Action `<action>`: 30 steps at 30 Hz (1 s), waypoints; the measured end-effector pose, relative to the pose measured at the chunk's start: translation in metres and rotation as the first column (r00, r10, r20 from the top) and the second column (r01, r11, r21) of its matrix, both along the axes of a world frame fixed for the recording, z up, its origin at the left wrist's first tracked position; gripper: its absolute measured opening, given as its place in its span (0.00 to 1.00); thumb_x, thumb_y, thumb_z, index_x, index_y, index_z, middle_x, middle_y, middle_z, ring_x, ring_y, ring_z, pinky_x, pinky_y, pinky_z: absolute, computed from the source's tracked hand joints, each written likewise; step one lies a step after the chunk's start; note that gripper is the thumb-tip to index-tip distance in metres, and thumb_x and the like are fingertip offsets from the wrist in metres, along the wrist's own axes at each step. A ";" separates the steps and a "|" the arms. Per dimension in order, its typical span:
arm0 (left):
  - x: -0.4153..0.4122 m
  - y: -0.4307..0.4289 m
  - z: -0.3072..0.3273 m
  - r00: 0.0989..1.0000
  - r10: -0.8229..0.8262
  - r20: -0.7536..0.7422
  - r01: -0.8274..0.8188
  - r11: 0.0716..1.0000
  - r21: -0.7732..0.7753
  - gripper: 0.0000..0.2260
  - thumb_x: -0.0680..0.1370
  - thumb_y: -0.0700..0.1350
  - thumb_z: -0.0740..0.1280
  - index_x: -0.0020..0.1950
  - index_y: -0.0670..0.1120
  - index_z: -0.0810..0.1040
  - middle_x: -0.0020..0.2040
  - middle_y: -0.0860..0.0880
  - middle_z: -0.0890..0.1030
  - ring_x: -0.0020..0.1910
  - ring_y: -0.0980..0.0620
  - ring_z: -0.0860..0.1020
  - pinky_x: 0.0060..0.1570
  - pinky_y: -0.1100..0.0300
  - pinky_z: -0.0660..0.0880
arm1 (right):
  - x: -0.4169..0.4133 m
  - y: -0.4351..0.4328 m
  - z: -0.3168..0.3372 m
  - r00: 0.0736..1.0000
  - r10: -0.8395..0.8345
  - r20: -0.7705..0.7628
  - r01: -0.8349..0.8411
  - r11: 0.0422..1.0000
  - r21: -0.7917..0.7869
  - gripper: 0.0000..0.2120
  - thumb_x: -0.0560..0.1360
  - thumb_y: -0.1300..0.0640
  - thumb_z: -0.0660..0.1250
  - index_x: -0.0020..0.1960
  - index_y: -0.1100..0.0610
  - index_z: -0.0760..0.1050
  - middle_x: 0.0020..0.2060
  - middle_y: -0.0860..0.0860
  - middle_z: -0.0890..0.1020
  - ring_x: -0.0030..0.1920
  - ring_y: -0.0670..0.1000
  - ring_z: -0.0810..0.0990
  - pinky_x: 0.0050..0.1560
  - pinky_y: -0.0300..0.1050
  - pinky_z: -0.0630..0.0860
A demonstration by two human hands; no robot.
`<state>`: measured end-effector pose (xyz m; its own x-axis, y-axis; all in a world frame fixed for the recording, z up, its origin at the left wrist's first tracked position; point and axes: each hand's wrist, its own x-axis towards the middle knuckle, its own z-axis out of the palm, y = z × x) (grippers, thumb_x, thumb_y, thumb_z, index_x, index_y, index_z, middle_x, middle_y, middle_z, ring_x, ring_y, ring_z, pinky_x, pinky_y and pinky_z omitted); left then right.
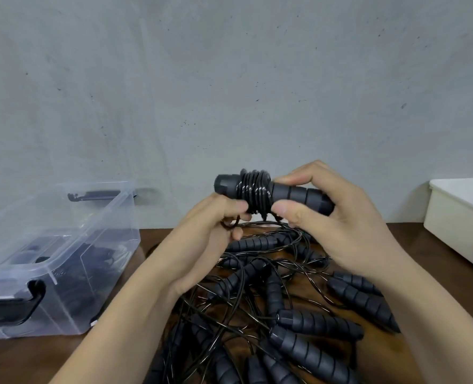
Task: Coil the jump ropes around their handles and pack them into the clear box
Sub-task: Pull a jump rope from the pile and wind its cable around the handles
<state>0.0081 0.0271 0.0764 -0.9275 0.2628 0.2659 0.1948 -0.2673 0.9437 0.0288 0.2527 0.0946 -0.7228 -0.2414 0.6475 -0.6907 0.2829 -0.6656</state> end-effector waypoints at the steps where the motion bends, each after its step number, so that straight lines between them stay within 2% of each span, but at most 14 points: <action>1: -0.001 -0.002 0.000 1.000 -0.005 0.017 0.005 1.000 0.014 0.16 0.76 0.53 0.71 0.60 0.48 0.86 0.53 0.49 0.81 0.50 0.52 0.74 0.42 0.57 0.70 | -0.001 -0.001 -0.002 0.998 -0.032 -0.053 0.036 0.997 0.074 0.10 0.78 0.51 0.77 0.58 0.46 0.83 0.54 0.46 0.82 0.54 0.50 0.83 0.53 0.42 0.78; 2: -0.001 -0.003 0.002 0.999 0.005 0.040 -0.005 1.000 0.019 0.22 0.79 0.58 0.70 0.66 0.46 0.83 0.58 0.48 0.80 0.53 0.51 0.74 0.44 0.57 0.70 | -0.002 -0.003 -0.005 0.995 -0.050 -0.089 0.061 0.990 0.129 0.11 0.78 0.51 0.77 0.59 0.46 0.83 0.55 0.44 0.80 0.57 0.50 0.82 0.56 0.42 0.78; 4: 0.001 -0.006 0.004 0.997 0.053 0.062 -0.054 0.998 0.013 0.23 0.82 0.63 0.67 0.66 0.45 0.83 0.60 0.45 0.81 0.56 0.50 0.77 0.50 0.55 0.74 | -0.004 -0.010 -0.012 0.989 -0.071 -0.133 0.097 0.975 0.200 0.12 0.78 0.50 0.78 0.60 0.46 0.82 0.57 0.42 0.77 0.59 0.51 0.81 0.58 0.47 0.78; 7: 0.005 -0.006 0.007 0.992 0.108 0.064 -0.108 0.994 0.007 0.22 0.83 0.57 0.67 0.65 0.39 0.83 0.62 0.39 0.84 0.60 0.46 0.82 0.60 0.50 0.79 | -0.004 -0.022 -0.025 0.956 -0.123 -0.267 0.200 0.939 0.281 0.13 0.80 0.45 0.75 0.63 0.45 0.81 0.59 0.40 0.74 0.53 0.49 0.80 0.49 0.54 0.80; 10: 0.006 -0.009 0.006 0.984 0.152 0.098 -0.159 0.985 0.072 0.23 0.84 0.52 0.68 0.68 0.33 0.79 0.64 0.34 0.83 0.67 0.36 0.80 0.72 0.40 0.74 | -0.003 -0.036 -0.034 0.902 -0.178 -0.393 0.319 0.889 0.329 0.14 0.81 0.44 0.74 0.65 0.45 0.80 0.61 0.42 0.72 0.46 0.47 0.77 0.41 0.52 0.79; 12: 0.006 -0.008 0.005 0.972 0.191 0.135 -0.209 0.967 0.144 0.24 0.84 0.52 0.70 0.67 0.31 0.78 0.64 0.31 0.81 0.68 0.31 0.79 0.74 0.34 0.71 | -0.003 -0.045 -0.040 0.894 -0.189 -0.407 0.340 0.877 0.340 0.17 0.81 0.44 0.74 0.67 0.46 0.78 0.63 0.43 0.72 0.46 0.45 0.74 0.40 0.50 0.79; 14: 0.013 -0.005 0.005 0.944 0.272 0.187 -0.309 0.928 0.208 0.26 0.83 0.53 0.71 0.66 0.30 0.78 0.60 0.32 0.84 0.62 0.32 0.83 0.70 0.35 0.75 | 0.000 -0.055 -0.046 0.905 -0.173 -0.388 0.321 0.878 0.357 0.19 0.82 0.44 0.72 0.71 0.47 0.76 0.65 0.45 0.71 0.49 0.44 0.71 0.44 0.45 0.77; 16: 0.021 -0.003 0.009 0.905 0.351 0.240 -0.406 0.881 0.243 0.26 0.82 0.54 0.71 0.64 0.31 0.79 0.53 0.35 0.86 0.51 0.38 0.86 0.56 0.43 0.84 | 0.005 -0.068 -0.050 0.922 -0.149 -0.357 0.284 0.887 0.364 0.22 0.84 0.44 0.70 0.74 0.50 0.74 0.67 0.47 0.69 0.56 0.46 0.74 0.51 0.43 0.77; 18: 0.026 -0.011 0.012 0.878 0.387 0.283 -0.457 0.853 0.253 0.23 0.83 0.55 0.70 0.63 0.35 0.80 0.49 0.38 0.86 0.45 0.42 0.87 0.42 0.51 0.84 | 0.009 -0.085 -0.049 0.932 -0.126 -0.339 0.255 0.893 0.371 0.24 0.84 0.45 0.69 0.77 0.51 0.72 0.69 0.47 0.68 0.61 0.47 0.75 0.57 0.40 0.75; 19: 0.029 -0.020 0.015 0.868 0.404 0.287 -0.475 0.845 0.247 0.22 0.83 0.56 0.70 0.63 0.37 0.79 0.50 0.38 0.86 0.46 0.41 0.87 0.40 0.52 0.83 | 0.011 -0.094 -0.046 0.936 -0.106 -0.335 0.236 0.895 0.378 0.25 0.84 0.45 0.68 0.79 0.51 0.70 0.69 0.47 0.67 0.62 0.47 0.75 0.58 0.38 0.74; 23: 0.042 -0.063 0.034 0.858 0.465 0.220 -0.501 0.851 0.156 0.22 0.79 0.55 0.75 0.65 0.42 0.78 0.57 0.37 0.86 0.52 0.37 0.88 0.47 0.43 0.84 | 0.006 -0.133 -0.028 0.955 0.014 -0.298 0.117 0.901 0.417 0.28 0.86 0.43 0.65 0.83 0.49 0.64 0.72 0.44 0.63 0.59 0.46 0.75 0.56 0.41 0.76; 25: 0.045 -0.089 0.041 0.835 0.533 0.135 -0.546 0.833 0.090 0.22 0.78 0.51 0.77 0.66 0.41 0.78 0.58 0.38 0.86 0.51 0.41 0.88 0.44 0.49 0.86 | 0.001 -0.154 -0.017 0.955 0.069 -0.288 0.064 0.901 0.429 0.28 0.86 0.43 0.64 0.83 0.48 0.63 0.71 0.44 0.61 0.56 0.47 0.75 0.54 0.45 0.78; 28: 0.039 -0.135 0.050 0.799 0.598 -0.054 -0.601 0.795 -0.079 0.19 0.77 0.49 0.78 0.62 0.41 0.82 0.56 0.38 0.87 0.56 0.40 0.87 0.63 0.40 0.81 | -0.011 -0.188 -0.005 0.950 0.154 -0.271 -0.009 0.883 0.470 0.27 0.86 0.44 0.65 0.82 0.47 0.63 0.71 0.44 0.60 0.57 0.46 0.75 0.54 0.43 0.77; 30: 0.031 -0.166 0.057 0.789 0.602 -0.120 -0.614 0.770 -0.174 0.19 0.76 0.50 0.79 0.61 0.40 0.82 0.56 0.39 0.87 0.59 0.39 0.86 0.68 0.37 0.77 | -0.021 -0.207 0.001 0.946 0.226 -0.234 -0.082 0.862 0.500 0.28 0.85 0.43 0.65 0.82 0.47 0.62 0.71 0.43 0.60 0.57 0.45 0.76 0.55 0.44 0.79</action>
<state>0.0392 -0.1388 0.1338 -0.8966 -0.2997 0.3259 0.3067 0.1106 0.9454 0.0076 0.0461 0.0956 -0.4599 -0.6654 0.5879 -0.8858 0.3897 -0.2518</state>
